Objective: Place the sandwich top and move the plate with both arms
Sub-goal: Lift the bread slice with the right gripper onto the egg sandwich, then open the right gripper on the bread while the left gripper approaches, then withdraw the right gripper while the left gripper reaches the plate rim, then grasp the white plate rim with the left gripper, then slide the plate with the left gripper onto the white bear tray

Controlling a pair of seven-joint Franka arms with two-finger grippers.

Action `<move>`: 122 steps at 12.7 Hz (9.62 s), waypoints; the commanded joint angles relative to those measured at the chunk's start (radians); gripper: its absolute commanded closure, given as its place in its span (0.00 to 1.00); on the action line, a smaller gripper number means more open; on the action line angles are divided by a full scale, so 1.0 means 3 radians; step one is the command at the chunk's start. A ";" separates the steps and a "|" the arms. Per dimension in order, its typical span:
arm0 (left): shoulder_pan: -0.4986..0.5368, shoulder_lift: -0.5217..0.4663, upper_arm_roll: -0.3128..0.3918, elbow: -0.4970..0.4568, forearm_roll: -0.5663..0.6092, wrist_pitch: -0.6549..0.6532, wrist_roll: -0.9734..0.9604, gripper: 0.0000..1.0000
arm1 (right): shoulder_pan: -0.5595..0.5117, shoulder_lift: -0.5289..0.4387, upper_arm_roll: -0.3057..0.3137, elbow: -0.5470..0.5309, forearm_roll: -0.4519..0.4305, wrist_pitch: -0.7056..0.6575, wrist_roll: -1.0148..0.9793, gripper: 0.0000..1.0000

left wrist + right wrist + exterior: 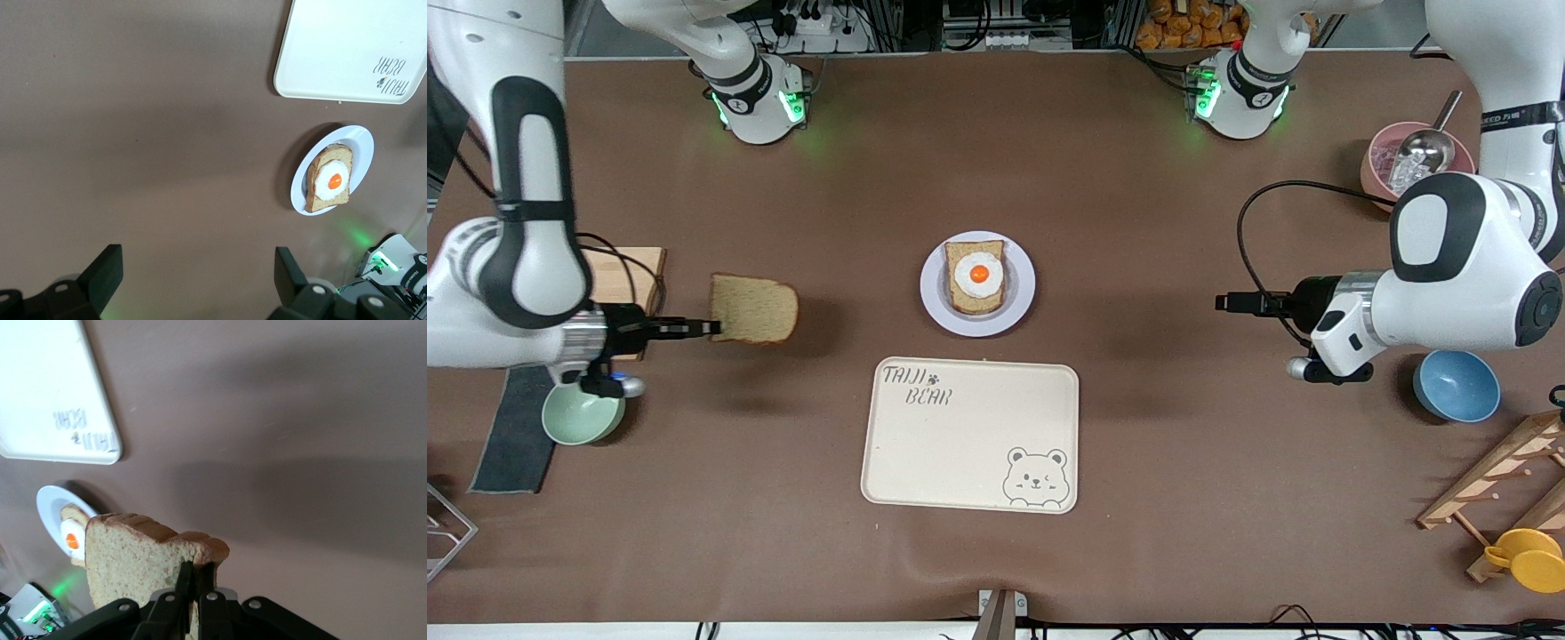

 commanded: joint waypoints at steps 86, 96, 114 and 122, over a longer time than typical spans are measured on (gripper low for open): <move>-0.1426 0.0632 -0.0458 -0.1366 -0.4305 0.2772 0.2634 0.98 | -0.1214 -0.1497 0.1456 0.0765 -0.2273 -0.0454 0.1226 0.00; -0.1487 0.0636 -0.0442 -0.0927 -0.4684 0.3421 0.2644 0.98 | -0.1224 -0.1482 0.1430 0.0734 -0.2273 -0.0459 0.1226 0.00; -0.1493 0.1797 -0.0330 0.0582 -0.4648 0.3805 0.2399 0.99 | -0.1209 -0.1426 0.1435 0.0729 -0.2237 -0.0480 0.1236 0.00; -0.1508 0.1899 -0.0274 0.0664 -0.4648 0.3805 0.2337 0.96 | -0.1219 -0.1426 0.1435 0.0729 -0.2232 -0.0500 0.1267 0.00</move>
